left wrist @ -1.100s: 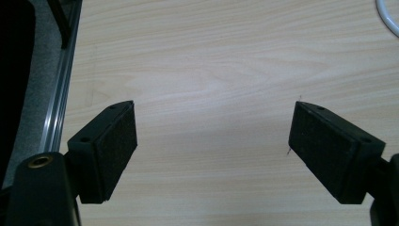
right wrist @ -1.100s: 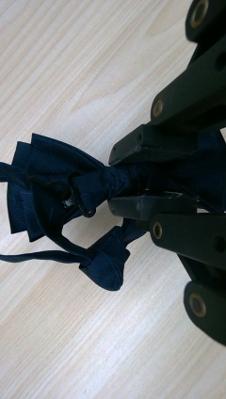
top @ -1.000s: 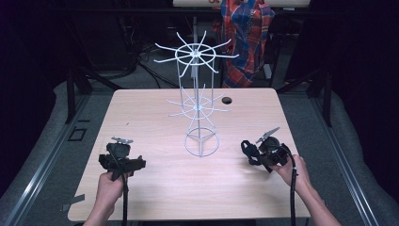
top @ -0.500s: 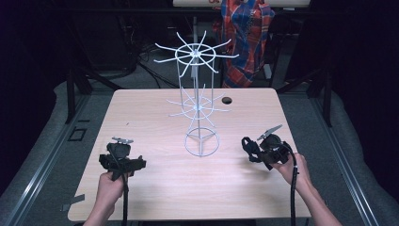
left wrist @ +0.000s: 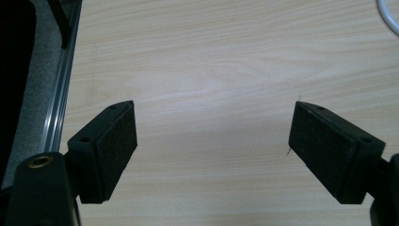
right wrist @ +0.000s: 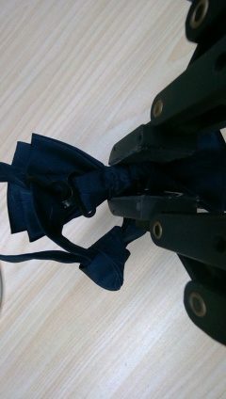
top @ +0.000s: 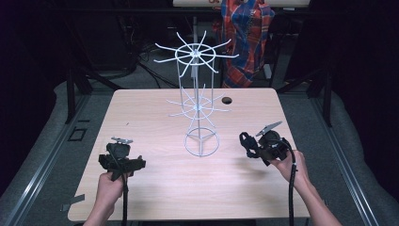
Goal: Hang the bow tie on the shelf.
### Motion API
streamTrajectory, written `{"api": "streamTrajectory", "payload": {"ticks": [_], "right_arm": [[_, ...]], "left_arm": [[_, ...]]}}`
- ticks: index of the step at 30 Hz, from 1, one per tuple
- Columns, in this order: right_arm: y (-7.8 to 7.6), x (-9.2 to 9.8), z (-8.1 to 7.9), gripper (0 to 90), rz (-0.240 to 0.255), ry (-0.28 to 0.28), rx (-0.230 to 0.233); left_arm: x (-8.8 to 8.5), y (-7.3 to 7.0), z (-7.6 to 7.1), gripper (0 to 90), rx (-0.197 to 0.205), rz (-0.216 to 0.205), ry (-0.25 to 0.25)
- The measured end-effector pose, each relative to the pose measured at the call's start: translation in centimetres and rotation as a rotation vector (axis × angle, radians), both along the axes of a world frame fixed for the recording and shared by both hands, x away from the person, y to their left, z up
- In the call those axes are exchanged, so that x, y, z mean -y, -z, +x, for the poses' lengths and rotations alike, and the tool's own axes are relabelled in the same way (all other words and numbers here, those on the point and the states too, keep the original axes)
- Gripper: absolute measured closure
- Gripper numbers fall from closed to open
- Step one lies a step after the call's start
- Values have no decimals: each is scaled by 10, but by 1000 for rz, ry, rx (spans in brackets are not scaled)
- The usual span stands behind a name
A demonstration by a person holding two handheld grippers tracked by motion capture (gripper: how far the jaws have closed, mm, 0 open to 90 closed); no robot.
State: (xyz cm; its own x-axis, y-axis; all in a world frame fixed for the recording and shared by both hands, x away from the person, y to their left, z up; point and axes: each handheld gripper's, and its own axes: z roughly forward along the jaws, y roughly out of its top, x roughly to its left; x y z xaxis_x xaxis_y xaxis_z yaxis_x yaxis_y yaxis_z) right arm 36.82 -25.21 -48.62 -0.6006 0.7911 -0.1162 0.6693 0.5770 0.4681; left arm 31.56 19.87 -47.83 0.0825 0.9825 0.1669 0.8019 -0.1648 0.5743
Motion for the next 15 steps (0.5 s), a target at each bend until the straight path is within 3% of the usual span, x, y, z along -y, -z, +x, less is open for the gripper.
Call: {"api": "streamTrajectory", "payload": {"ticks": [15], "right_arm": [[-15, -4, 4, 749, 40, -3, 47]], "left_arm": [[-1, 1, 1, 161, -6, 2, -7]]}}
